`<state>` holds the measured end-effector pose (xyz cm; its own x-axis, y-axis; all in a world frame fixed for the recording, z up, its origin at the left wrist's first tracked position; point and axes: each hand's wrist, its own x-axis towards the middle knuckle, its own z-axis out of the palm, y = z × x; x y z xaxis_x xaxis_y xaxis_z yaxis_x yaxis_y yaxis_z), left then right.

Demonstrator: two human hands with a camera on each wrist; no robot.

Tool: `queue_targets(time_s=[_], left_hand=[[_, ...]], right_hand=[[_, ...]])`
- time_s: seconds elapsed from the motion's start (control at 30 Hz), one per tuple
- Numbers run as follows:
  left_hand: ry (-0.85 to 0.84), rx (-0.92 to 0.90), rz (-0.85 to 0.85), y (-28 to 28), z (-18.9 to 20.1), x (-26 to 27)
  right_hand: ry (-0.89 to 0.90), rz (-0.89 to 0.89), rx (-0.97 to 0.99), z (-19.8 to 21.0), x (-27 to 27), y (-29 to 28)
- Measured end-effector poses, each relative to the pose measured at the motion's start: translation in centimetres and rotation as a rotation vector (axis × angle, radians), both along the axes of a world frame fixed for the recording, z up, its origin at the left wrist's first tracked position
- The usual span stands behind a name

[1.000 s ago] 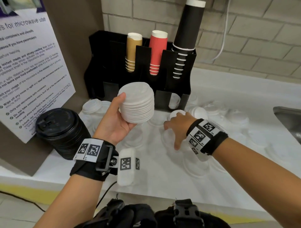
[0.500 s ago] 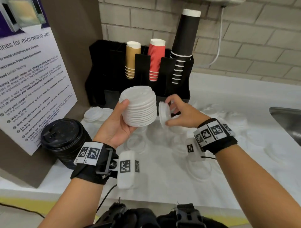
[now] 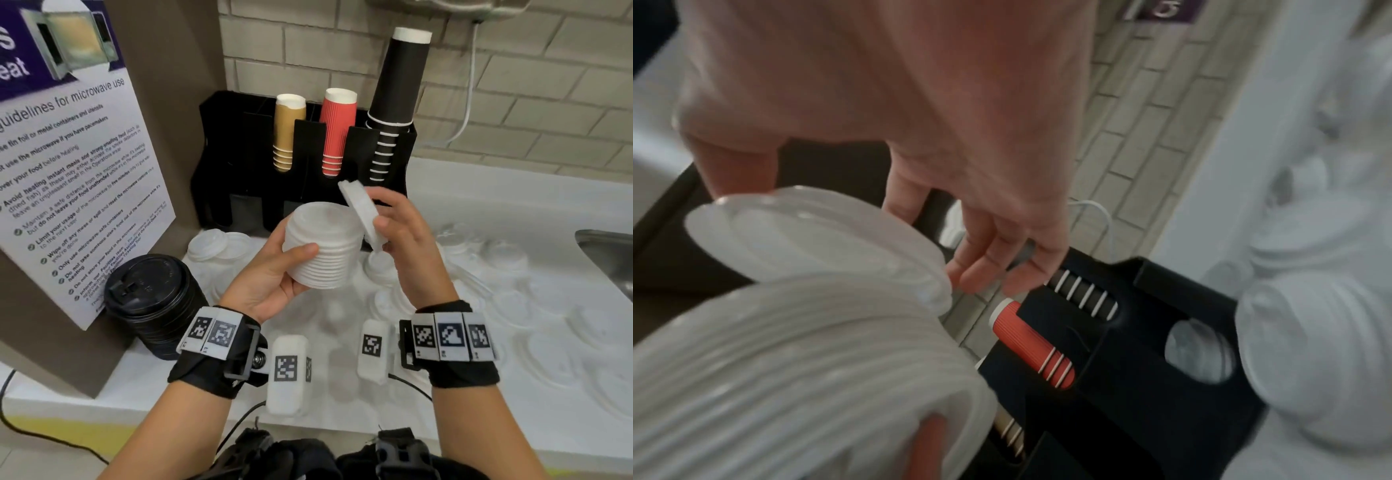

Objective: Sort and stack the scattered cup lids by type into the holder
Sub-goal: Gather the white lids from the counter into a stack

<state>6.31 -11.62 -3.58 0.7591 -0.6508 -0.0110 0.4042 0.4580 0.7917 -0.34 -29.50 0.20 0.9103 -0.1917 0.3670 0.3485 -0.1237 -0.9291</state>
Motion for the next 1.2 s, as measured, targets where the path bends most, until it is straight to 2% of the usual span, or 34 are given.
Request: queue_targets(time_s=[0.2, 0.47, 0.73, 0.8, 0.87, 0.97, 1.07, 1.2], left_hand=[[-0.077, 0.097, -0.010, 0.0, -0.2, 0.1], [-0.118, 0.139, -0.010, -0.4, -0.4, 0.1], [-0.111, 0.123, -0.030, -0.8, -0.3, -0.3], [-0.069, 0.100, -0.027, -0.8, -0.5, -0.3], [0.048, 0.087, -0.008, -1.0, -0.7, -0.4], [0.196, 0.099, -0.073, -1.8, -0.9, -0.7], [0.289, 0.169, -0.102, -3.0, -1.6, -0.9], [0.328, 0.324, -0.151, -4.4, -2.6, -1.6]], right_hand=[[0.059, -0.078, -0.257, 0.3, 0.1, 0.7], [0.051, -0.116, -0.368, 0.3, 0.0, 0.8], [0.064, -0.137, -0.368, -0.2, -0.4, 0.7], [0.070, -0.136, -0.375, -0.3, -0.7, 0.7], [0.111, -0.100, -0.368, -0.3, -1.1, 0.5], [0.227, -0.024, -0.435, -0.6, -1.9, -0.2], [0.334, -0.032, -0.513, -1.4, -2.7, -1.1], [0.486, -0.064, -0.509, -3.0, -3.4, -1.9]])
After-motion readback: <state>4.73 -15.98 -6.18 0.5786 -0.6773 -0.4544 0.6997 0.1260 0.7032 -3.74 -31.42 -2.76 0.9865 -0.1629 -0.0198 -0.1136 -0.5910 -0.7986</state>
